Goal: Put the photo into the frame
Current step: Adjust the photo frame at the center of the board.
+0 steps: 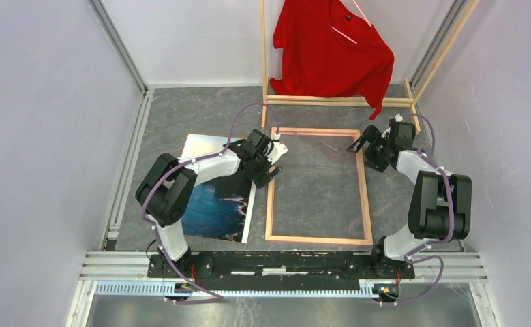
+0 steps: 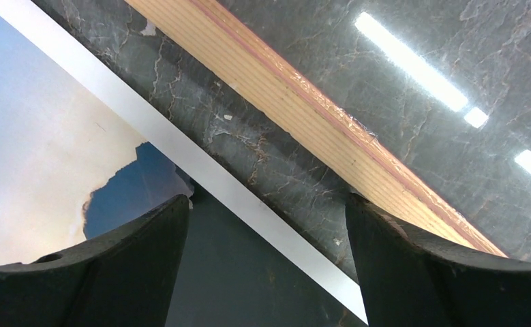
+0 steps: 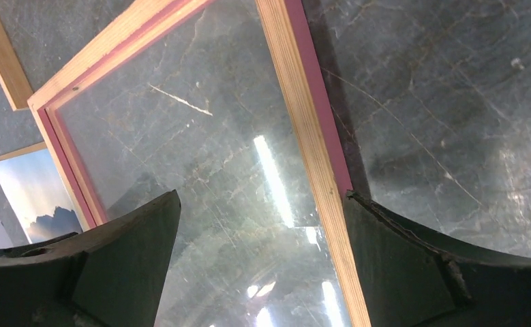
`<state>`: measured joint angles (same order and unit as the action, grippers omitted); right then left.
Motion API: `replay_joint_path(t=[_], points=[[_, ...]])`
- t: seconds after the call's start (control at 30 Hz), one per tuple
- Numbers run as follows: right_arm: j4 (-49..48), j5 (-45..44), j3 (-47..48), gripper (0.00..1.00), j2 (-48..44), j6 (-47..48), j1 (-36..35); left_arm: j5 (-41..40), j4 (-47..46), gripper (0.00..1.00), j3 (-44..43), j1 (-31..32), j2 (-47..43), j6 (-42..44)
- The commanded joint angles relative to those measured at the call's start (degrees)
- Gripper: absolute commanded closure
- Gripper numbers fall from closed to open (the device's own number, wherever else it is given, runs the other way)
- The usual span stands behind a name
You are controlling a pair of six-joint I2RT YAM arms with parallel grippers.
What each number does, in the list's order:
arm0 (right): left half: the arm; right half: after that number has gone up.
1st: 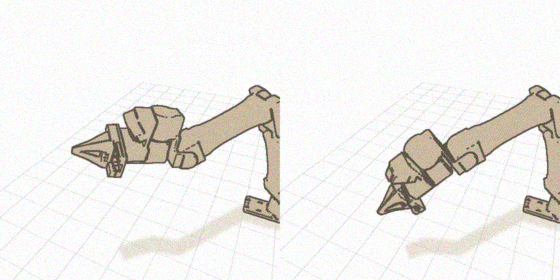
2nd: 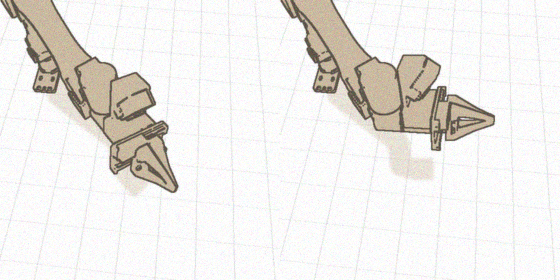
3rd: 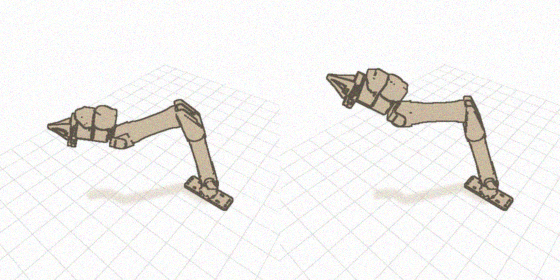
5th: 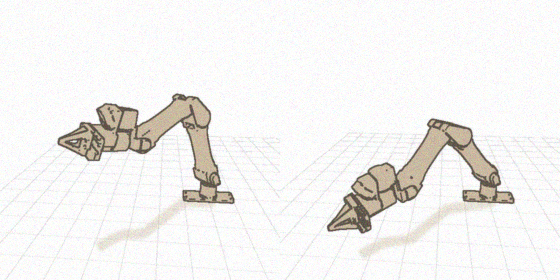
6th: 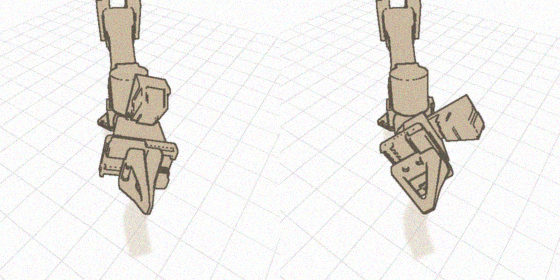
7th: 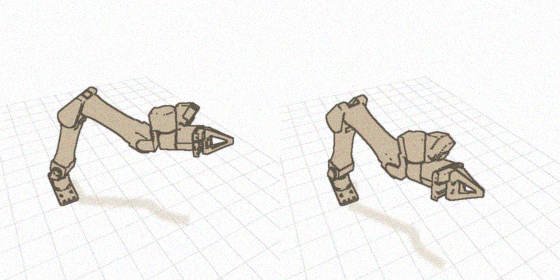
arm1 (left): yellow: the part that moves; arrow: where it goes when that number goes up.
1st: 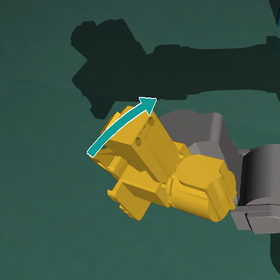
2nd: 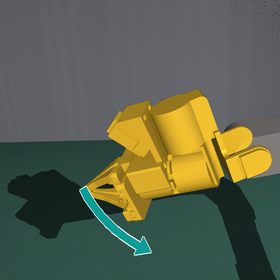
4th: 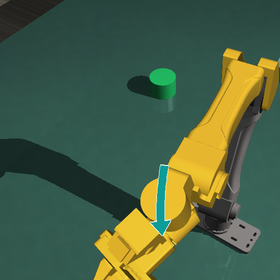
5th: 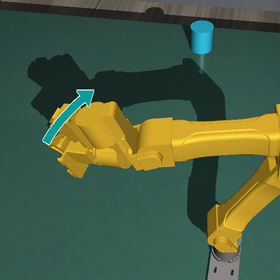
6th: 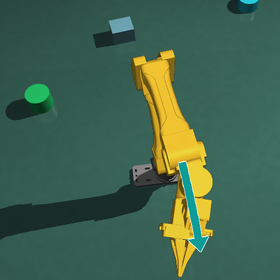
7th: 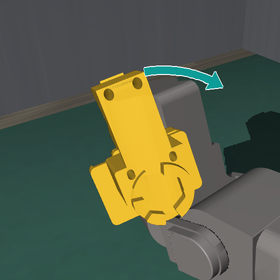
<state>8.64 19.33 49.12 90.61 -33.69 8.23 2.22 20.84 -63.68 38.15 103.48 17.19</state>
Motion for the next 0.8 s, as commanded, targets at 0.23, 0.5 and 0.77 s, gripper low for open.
replay_joint_path(t=[0.23,0.5,0.77], points=[[4.6,-10.4,2.7,0.02,-13.4,2.2,-0.7,-0.3,5.6,0.01,-5.4,-3.3,-6.8,-1.0],[11.2,-27.8,8.0,0.02,-22.1,3.4,-29.6,2.6,16.2,0.0,-12.5,-20.3,-18.7,1.0],[-20.4,-11.1,-6.9,0.02,-26.5,-12.1,-31.3,3.4,15.1,0.0,-9.0,-37.5,-30.1,4.6]])
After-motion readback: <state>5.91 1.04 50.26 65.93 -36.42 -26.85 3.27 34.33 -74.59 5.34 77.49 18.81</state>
